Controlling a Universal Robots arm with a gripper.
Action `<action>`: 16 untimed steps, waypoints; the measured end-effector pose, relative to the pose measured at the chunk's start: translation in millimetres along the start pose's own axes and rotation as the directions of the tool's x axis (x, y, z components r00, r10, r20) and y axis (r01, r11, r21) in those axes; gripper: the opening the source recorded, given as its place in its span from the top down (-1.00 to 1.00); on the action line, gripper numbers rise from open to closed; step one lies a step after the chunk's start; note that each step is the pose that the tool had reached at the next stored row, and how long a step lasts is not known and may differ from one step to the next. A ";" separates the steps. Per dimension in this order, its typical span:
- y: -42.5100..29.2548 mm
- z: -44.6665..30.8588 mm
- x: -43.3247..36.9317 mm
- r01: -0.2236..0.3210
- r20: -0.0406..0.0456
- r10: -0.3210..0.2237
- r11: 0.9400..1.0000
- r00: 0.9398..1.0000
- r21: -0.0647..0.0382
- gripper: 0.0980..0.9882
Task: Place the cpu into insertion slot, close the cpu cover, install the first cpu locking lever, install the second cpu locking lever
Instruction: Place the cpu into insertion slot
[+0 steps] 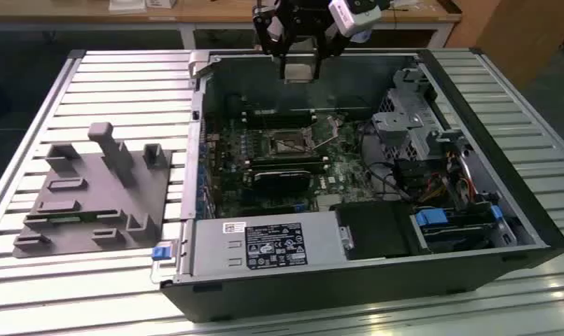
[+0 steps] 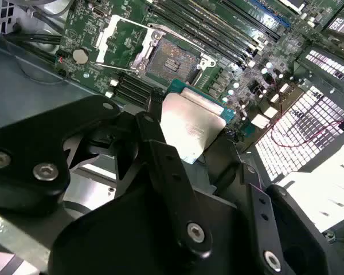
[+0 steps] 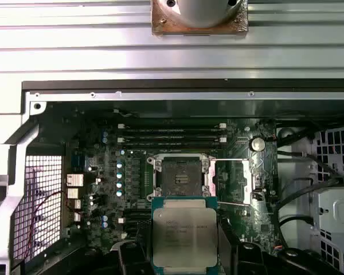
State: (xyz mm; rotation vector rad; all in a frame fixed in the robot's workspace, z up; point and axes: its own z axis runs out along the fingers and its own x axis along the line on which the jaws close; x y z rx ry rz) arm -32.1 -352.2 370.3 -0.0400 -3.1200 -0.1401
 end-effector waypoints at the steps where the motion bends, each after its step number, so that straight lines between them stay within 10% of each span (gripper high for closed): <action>1: 0.0 0.0 0.0 0.000 0.000 0.000 1.000 1.000 0.000 0.00; 16: -0.5 5.7 -0.1 0.000 0.000 0.000 1.000 1.000 0.000 0.00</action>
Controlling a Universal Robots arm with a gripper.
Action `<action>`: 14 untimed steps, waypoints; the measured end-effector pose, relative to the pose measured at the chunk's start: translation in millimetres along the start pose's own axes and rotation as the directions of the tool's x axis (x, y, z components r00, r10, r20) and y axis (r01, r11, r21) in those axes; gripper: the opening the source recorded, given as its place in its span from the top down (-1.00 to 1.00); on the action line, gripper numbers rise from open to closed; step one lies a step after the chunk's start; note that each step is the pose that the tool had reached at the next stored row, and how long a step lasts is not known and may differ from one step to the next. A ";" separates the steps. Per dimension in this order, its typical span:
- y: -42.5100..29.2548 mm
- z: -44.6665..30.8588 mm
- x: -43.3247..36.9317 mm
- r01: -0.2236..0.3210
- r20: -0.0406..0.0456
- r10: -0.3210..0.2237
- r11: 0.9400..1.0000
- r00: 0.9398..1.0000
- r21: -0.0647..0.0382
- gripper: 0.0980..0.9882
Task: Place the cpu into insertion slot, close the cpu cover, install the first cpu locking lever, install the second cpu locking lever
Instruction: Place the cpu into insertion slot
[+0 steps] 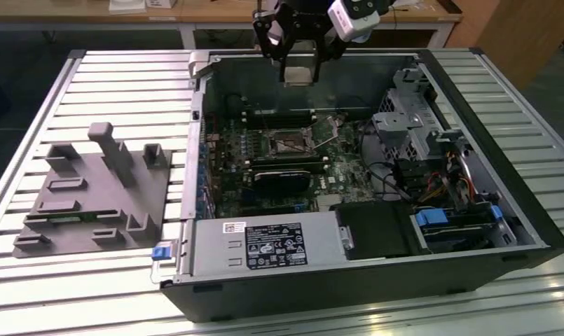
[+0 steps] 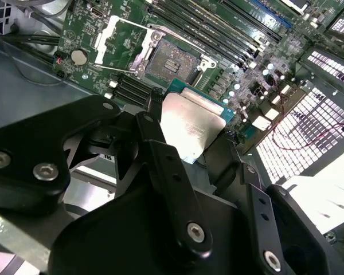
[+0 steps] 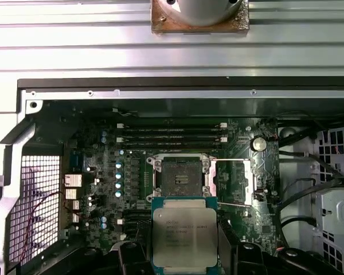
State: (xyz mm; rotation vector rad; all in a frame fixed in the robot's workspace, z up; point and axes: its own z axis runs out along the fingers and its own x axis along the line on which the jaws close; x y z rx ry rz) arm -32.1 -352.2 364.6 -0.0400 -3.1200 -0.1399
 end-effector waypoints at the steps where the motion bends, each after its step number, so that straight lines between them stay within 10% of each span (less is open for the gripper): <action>1: 0.0 0.4 0.0 0.000 0.000 0.000 1.000 1.000 0.000 0.00; 14: -0.4 4.4 -0.1 0.000 0.000 0.000 1.000 1.000 0.002 0.00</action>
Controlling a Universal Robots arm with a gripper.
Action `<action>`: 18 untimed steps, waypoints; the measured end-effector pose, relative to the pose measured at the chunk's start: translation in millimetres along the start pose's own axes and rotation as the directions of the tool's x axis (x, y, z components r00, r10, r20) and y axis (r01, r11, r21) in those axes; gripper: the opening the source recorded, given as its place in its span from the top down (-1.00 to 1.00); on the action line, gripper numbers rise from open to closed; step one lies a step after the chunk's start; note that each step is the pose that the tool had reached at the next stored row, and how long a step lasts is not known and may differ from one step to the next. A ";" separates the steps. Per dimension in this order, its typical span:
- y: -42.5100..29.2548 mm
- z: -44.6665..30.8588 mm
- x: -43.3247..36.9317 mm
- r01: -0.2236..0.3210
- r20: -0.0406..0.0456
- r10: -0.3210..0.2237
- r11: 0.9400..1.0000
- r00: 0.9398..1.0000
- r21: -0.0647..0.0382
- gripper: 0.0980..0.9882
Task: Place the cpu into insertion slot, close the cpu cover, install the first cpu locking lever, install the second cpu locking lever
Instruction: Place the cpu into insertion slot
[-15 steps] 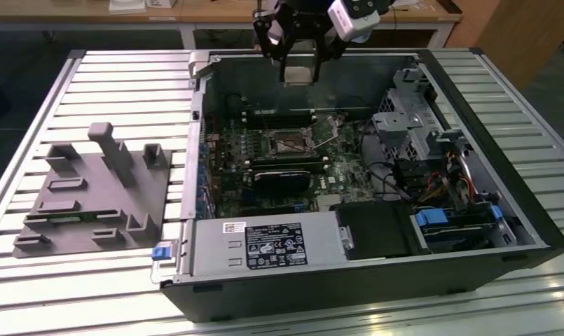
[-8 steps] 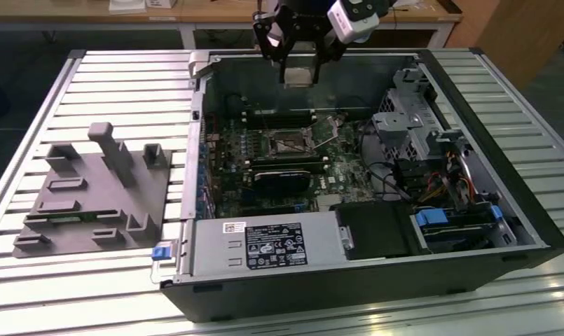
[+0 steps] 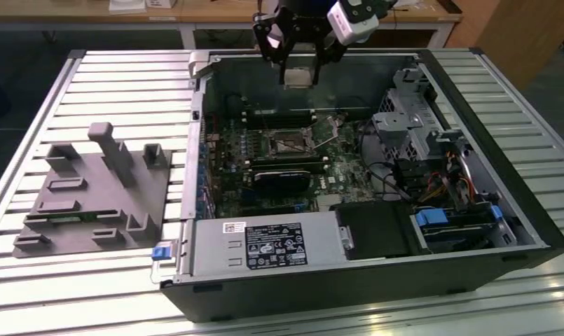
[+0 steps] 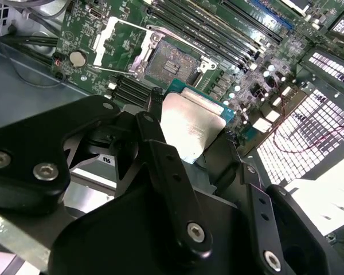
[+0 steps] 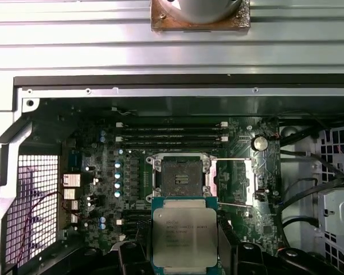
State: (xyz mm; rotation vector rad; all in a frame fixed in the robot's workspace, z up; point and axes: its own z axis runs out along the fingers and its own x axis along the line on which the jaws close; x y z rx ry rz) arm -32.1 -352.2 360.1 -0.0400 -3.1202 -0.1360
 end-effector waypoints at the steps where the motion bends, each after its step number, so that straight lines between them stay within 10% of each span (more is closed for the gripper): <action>1: -0.1 0.4 0.0 0.000 0.000 0.000 1.000 1.000 0.000 0.00; 18: -1.3 15.1 -0.3 -0.010 0.001 0.010 1.000 1.000 0.000 0.00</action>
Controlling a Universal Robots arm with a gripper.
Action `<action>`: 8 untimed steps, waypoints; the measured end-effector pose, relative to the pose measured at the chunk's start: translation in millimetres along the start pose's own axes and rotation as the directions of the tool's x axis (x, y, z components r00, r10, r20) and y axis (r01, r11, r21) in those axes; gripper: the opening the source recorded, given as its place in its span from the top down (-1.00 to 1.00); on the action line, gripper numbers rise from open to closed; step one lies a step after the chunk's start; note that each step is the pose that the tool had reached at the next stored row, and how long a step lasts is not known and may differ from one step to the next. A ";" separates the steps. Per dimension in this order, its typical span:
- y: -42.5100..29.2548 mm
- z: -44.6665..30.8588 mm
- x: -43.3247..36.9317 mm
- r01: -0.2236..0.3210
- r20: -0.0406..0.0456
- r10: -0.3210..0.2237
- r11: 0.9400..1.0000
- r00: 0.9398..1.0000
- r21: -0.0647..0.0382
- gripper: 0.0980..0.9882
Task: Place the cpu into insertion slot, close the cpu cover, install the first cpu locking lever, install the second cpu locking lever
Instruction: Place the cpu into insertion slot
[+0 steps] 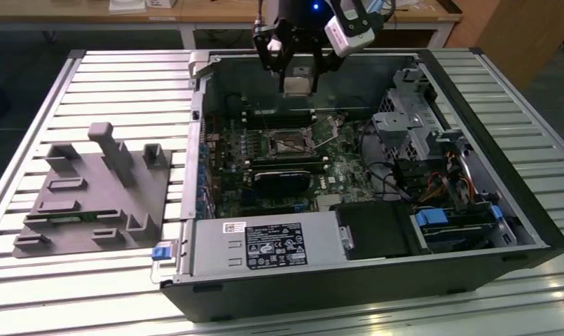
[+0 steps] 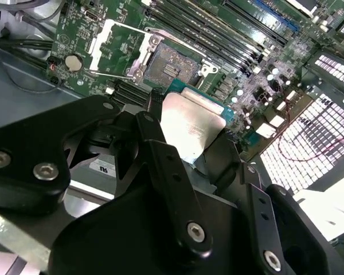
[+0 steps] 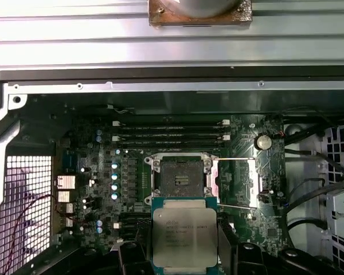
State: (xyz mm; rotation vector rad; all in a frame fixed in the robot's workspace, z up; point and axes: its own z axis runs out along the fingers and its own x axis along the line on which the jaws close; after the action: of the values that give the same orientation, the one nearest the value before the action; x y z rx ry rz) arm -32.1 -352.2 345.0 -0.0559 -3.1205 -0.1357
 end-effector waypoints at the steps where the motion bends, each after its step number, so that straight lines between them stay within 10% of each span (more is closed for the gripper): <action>1: -0.1 0.8 0.0 -0.010 0.001 0.010 1.000 1.000 0.000 0.00; 8: -0.4 3.9 -0.1 -0.131 0.011 0.131 0.991 0.991 -0.003 0.00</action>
State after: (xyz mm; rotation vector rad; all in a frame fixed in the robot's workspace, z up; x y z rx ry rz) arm -32.1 -352.2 341.1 -0.2612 -3.1156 -0.1368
